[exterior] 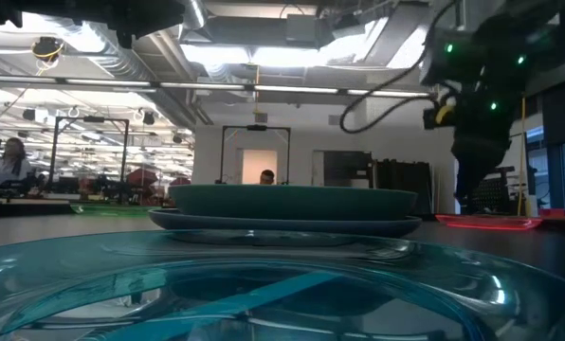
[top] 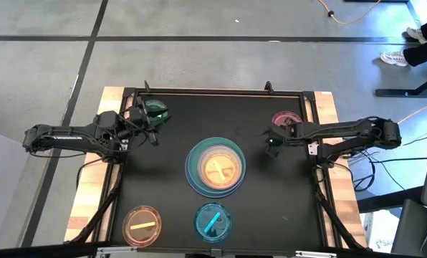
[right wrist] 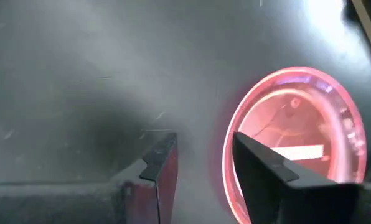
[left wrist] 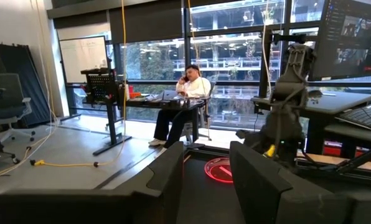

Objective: Stack plastic plates
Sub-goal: Stack the light pink plate on top of the orange plate

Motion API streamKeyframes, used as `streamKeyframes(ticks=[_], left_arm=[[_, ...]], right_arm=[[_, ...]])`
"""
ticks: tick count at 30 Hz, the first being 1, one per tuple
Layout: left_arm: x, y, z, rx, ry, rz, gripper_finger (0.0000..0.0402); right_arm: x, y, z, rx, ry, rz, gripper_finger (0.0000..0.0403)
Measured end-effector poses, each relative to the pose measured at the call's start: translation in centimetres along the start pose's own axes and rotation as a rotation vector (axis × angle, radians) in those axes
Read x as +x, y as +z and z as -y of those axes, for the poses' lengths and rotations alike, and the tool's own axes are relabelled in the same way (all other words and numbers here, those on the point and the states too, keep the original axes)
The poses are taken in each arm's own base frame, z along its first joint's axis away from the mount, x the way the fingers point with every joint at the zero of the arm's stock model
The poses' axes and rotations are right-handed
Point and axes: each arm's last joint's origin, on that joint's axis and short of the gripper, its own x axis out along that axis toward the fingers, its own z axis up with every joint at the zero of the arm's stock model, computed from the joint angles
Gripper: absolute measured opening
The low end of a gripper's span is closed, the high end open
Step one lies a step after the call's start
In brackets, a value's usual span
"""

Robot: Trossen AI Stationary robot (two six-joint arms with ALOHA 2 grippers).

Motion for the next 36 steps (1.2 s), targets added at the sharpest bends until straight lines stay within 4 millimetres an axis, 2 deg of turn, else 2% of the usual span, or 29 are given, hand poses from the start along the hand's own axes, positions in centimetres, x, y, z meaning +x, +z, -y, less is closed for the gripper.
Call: streamKeyframes(ticks=[10, 18, 25, 28, 36], left_arm=[[0.0, 0.0, 0.0, 0.000, 0.000, 0.000, 0.0124], [0.0, 0.0, 0.0, 0.001, 0.000, -0.001, 0.0124], [0.0, 0.0, 0.0, 0.001, 0.000, -0.001, 0.0124], [0.0, 0.0, 0.0, 0.001, 0.000, 0.000, 0.0124], [0.0, 0.0, 0.0, 0.001, 0.000, -0.001, 0.0124]], right_arm=[[3.3, 0.7, 1.9, 0.112, -0.015, -0.057, 0.0143], [5.2, 0.7, 2.1, 0.115, -0.070, -0.122, 0.0143], [6.0, 0.8, 1.9, 0.078, -0.127, -0.140, 0.0140], [6.0, 0.8, 1.9, 0.077, -0.128, -0.141, 0.0124], [6.0, 0.7, 1.9, 0.070, -0.122, -0.149, 0.0045]])
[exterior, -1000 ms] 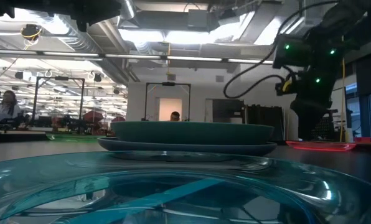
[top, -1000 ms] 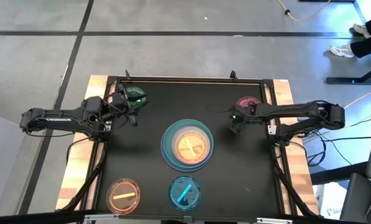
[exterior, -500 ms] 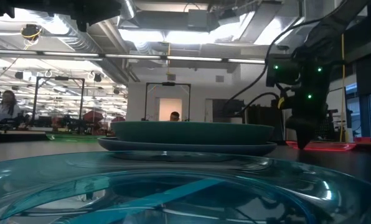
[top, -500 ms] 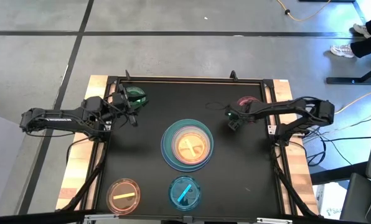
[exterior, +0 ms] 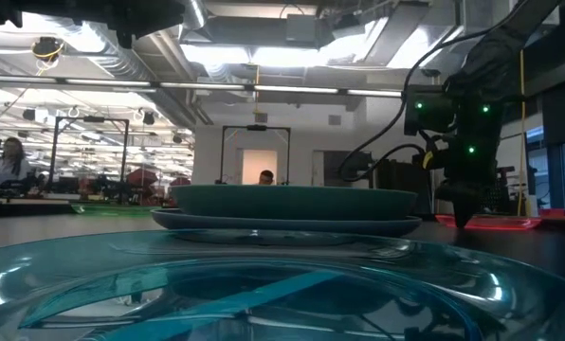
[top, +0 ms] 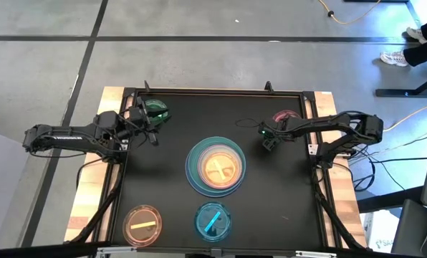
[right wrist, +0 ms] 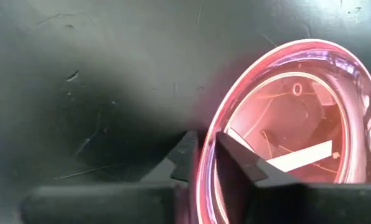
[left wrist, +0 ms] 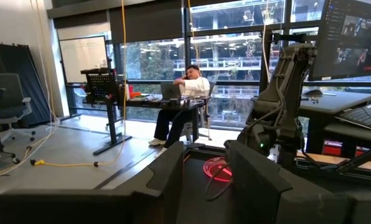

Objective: Stack plastic plates
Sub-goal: Stack the light pink plate on top of the orange plate

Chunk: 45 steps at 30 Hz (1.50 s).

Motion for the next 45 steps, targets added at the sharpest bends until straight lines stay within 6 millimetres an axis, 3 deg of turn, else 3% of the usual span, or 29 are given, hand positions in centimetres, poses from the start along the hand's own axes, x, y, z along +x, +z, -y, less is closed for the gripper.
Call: streamKeyframes(ticks=[8, 21, 27, 35, 45], left_arm=[[0.0, 0.0, 0.0, 0.000, 0.000, 0.000, 0.0124], [0.0, 0.0, 0.0, 0.000, 0.000, 0.000, 0.0124], [0.0, 0.0, 0.0, 0.000, 0.000, 0.000, 0.0124], [0.0, 0.0, 0.0, 0.000, 0.000, 0.000, 0.0124], [0.0, 0.0, 0.0, 0.000, 0.000, -0.001, 0.0124]], right_arm=[[0.1, 0.0, 0.0, -0.025, -0.009, 0.002, 0.0003], [-0.6, 0.6, 0.1, -0.064, 0.002, 0.023, 0.0002], [-2.9, 2.4, -0.9, -0.098, 0.032, 0.092, 0.0001], [-7.5, 4.3, -3.8, -0.172, 0.115, 0.254, 0.0002], [-12.6, 4.6, -7.5, -0.291, 0.234, 0.446, 0.0002]])
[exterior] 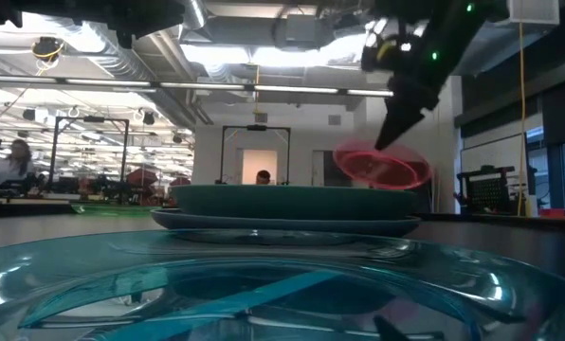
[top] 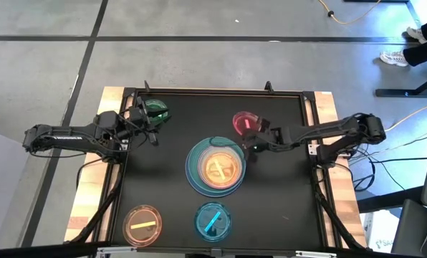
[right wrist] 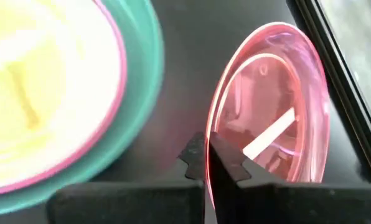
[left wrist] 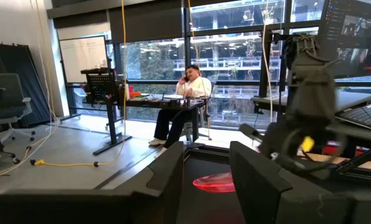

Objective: Stack plastic plates
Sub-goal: Stack the light pink plate on top of the orange plate

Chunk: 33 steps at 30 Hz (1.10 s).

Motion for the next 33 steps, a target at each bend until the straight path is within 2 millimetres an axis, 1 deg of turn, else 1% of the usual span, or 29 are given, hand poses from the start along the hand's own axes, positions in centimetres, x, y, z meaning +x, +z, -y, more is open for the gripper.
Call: streamKeyframes(ticks=[8, 12, 16, 21, 24, 29, 33], left_arm=[[0.0, 0.0, 0.0, 0.000, 0.000, 0.000, 0.0124], [0.0, 0.0, 0.0, 0.000, 0.000, 0.000, 0.0124], [0.0, 0.0, 0.0, 0.000, 0.000, 0.000, 0.0124], [0.0, 0.0, 0.0, 0.000, 0.000, 0.001, 0.0124], [0.0, 0.0, 0.0, 0.000, 0.000, 0.000, 0.0124], [0.0, 0.0, 0.0, 0.000, 0.000, 0.001, 0.0124], [0.0, 0.0, 0.0, 0.000, -0.001, 0.001, 0.0124]], right_arm=[[-2.0, 0.7, -3.9, -0.120, 0.119, 0.171, 0.0003], [-2.9, 0.9, -5.5, -0.150, 0.229, 0.249, 0.0003], [-3.8, 1.2, -6.8, -0.160, 0.342, 0.311, 0.0003], [-4.5, 1.3, -7.9, -0.172, 0.455, 0.360, 0.0003], [-4.2, 1.2, -8.6, -0.185, 0.486, 0.357, 0.0003], [-2.3, 0.9, -9.9, -0.224, 0.512, 0.312, 0.0003], [-0.9, 0.6, -10.6, -0.244, 0.500, 0.269, 0.0003]])
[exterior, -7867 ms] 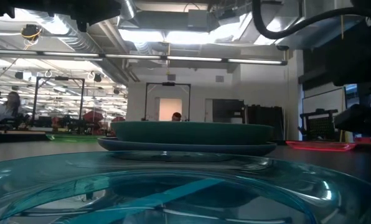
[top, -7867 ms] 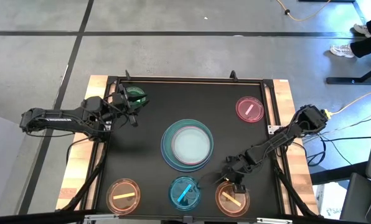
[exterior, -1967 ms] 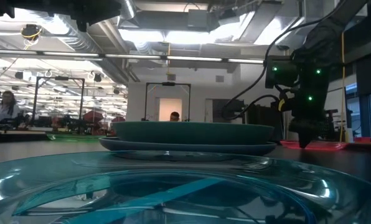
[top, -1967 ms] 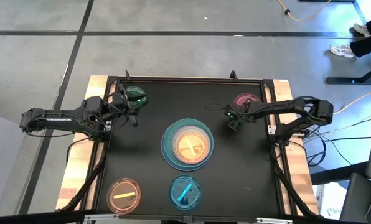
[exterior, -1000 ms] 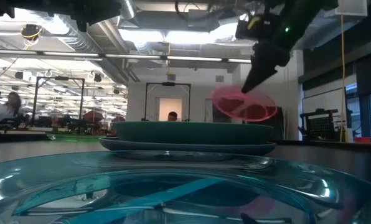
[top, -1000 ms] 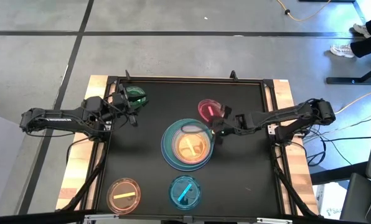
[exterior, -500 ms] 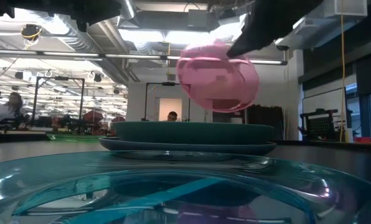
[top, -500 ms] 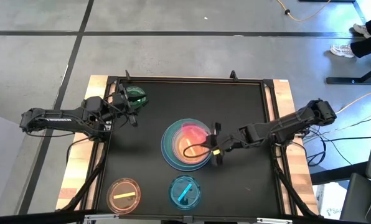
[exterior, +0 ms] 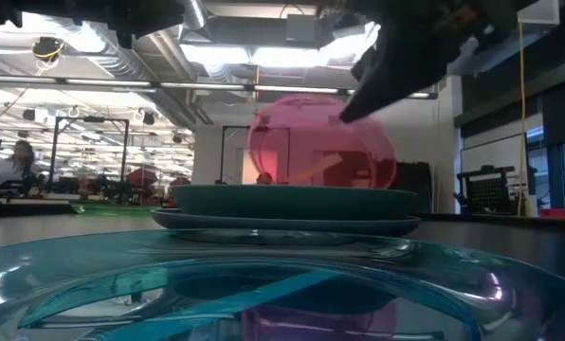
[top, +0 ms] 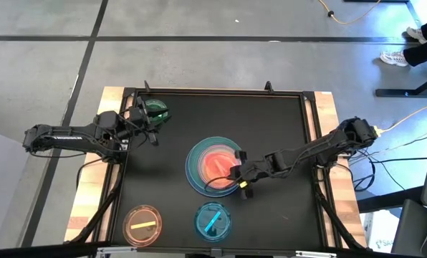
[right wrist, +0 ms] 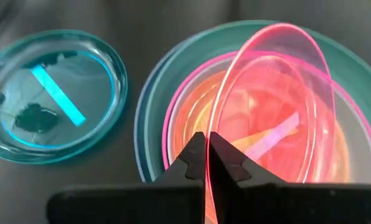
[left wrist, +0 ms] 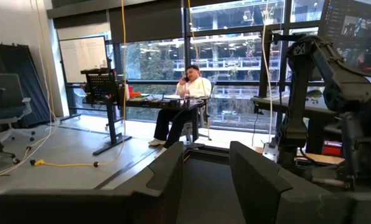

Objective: Stack plastic plates
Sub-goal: Stack the light pink plate on top of the orange plate, then adjust the stacked plates

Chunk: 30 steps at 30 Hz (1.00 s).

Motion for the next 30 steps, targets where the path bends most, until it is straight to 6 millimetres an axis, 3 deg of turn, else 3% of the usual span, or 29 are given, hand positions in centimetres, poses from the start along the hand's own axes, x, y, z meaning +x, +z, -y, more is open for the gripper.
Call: streamKeyframes(ticks=[15, 24, 30], left_arm=[[0.0, 0.0, 0.0, 0.000, 0.000, 0.000, 0.0124], [0.0, 0.0, 0.0, -0.001, 0.000, 0.000, 0.0124], [0.0, 0.0, 0.0, 0.000, 0.000, 0.000, 0.0124]], right_arm=[[2.4, -1.2, -0.4, -0.005, 0.055, -0.075, 0.0008], [2.4, -1.1, -0.3, -0.003, 0.035, -0.062, 0.0101], [2.5, 0.1, -0.9, 0.042, 0.179, 0.051, 0.0130]])
